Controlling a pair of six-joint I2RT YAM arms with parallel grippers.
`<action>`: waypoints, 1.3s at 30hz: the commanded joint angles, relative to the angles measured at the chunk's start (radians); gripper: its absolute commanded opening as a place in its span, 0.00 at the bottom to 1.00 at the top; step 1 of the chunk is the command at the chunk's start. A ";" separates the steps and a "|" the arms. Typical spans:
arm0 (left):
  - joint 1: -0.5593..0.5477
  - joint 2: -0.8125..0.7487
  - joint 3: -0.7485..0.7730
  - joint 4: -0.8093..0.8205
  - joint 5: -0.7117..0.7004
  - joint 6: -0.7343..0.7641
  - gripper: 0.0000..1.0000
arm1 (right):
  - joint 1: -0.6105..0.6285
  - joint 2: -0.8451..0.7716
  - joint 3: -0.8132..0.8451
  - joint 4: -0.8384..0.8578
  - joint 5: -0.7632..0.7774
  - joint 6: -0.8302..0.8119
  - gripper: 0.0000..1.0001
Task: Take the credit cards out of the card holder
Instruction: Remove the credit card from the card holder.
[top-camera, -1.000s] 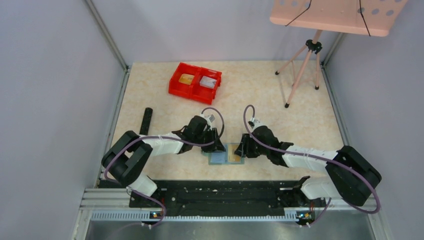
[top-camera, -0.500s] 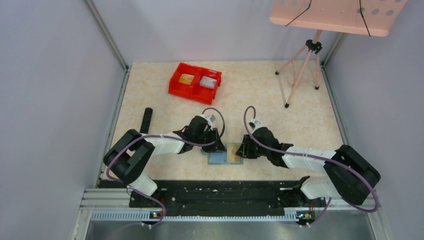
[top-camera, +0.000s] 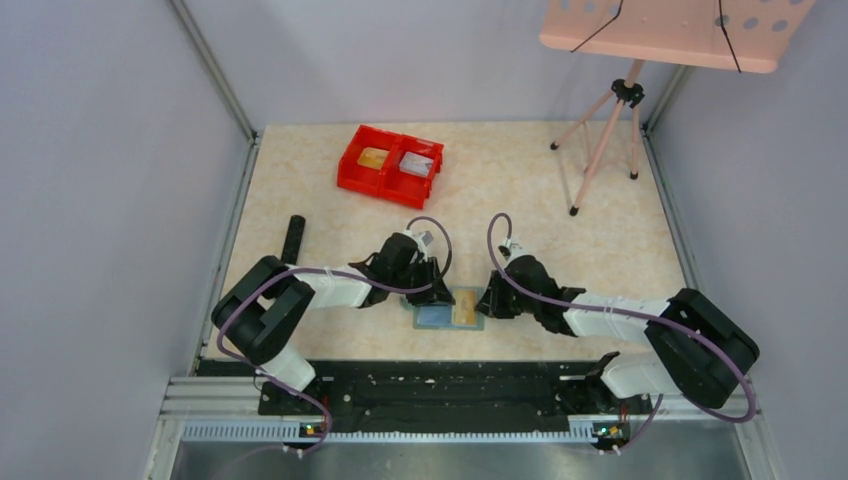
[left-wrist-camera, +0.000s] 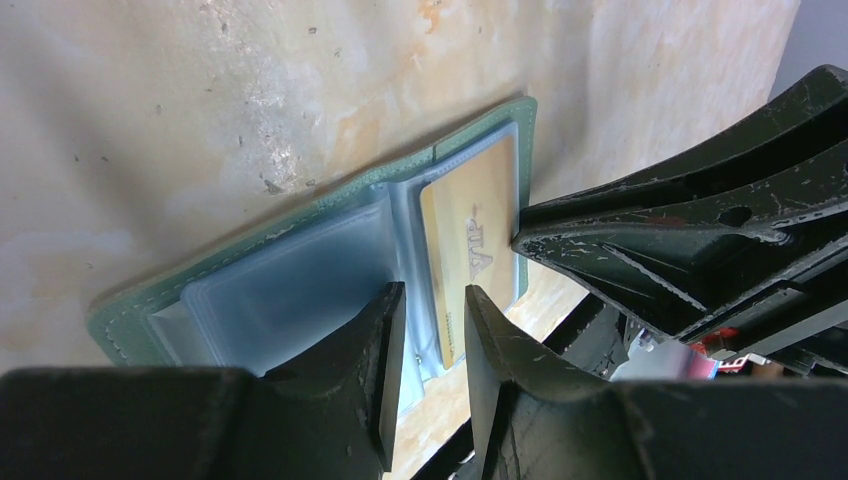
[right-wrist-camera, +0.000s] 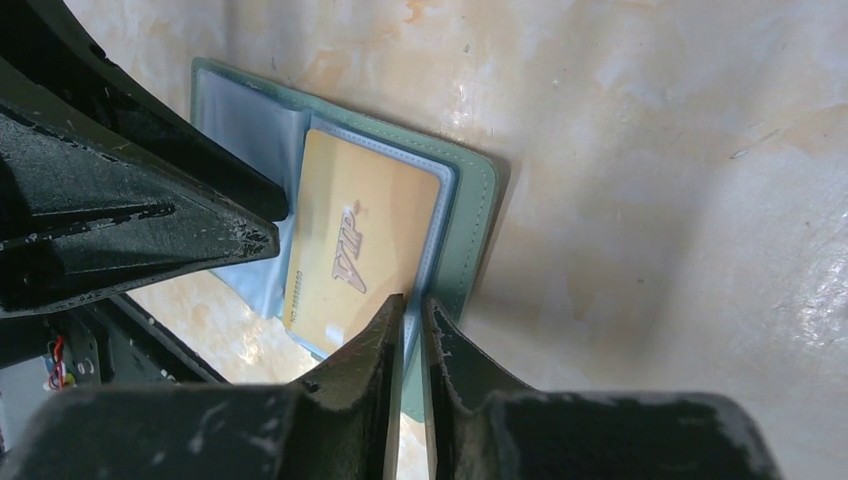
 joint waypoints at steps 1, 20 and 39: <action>-0.007 0.000 0.020 0.023 0.002 0.006 0.34 | -0.008 -0.012 0.013 -0.030 0.005 0.008 0.16; -0.007 0.003 0.022 0.013 -0.001 0.011 0.34 | -0.008 0.010 0.033 0.046 -0.042 0.057 0.26; -0.013 0.005 0.004 0.079 0.035 -0.030 0.23 | -0.008 0.076 -0.033 0.123 -0.052 0.084 0.08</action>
